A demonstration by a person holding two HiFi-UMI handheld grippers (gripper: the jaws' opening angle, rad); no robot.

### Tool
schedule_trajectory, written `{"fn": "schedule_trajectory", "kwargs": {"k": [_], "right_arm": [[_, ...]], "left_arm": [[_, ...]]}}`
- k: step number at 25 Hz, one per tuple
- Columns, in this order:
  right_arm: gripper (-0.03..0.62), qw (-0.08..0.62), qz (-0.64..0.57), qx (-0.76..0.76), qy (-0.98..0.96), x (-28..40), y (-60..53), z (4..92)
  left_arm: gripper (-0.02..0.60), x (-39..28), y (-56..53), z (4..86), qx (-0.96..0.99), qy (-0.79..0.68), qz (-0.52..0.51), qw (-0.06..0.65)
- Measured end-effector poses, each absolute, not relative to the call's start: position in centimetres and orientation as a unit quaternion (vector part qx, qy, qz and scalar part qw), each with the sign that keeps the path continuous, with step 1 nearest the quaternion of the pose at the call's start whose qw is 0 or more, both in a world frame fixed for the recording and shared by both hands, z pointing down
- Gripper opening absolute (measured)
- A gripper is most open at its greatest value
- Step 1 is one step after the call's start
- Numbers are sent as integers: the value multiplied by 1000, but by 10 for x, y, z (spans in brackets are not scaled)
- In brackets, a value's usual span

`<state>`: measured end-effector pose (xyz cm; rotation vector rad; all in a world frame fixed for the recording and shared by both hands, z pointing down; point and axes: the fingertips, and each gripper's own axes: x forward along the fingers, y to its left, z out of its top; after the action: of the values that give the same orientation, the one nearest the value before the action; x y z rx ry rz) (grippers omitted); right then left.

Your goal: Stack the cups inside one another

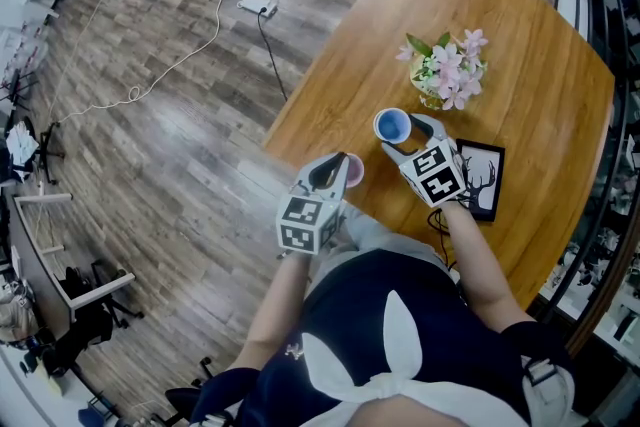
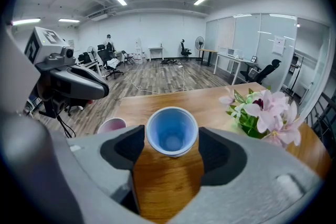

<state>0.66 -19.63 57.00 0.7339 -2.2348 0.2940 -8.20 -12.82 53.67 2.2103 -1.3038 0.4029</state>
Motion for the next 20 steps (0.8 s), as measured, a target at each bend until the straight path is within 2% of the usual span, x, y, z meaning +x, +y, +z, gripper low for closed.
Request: {"fn": "schedule_trajectory", "kwargs": {"k": [20], "right_arm": [[330,365,99,275,-884,-3,-181,550]], "left_arm": [[31,-88,-117,523,816,-497,144,258]]}}
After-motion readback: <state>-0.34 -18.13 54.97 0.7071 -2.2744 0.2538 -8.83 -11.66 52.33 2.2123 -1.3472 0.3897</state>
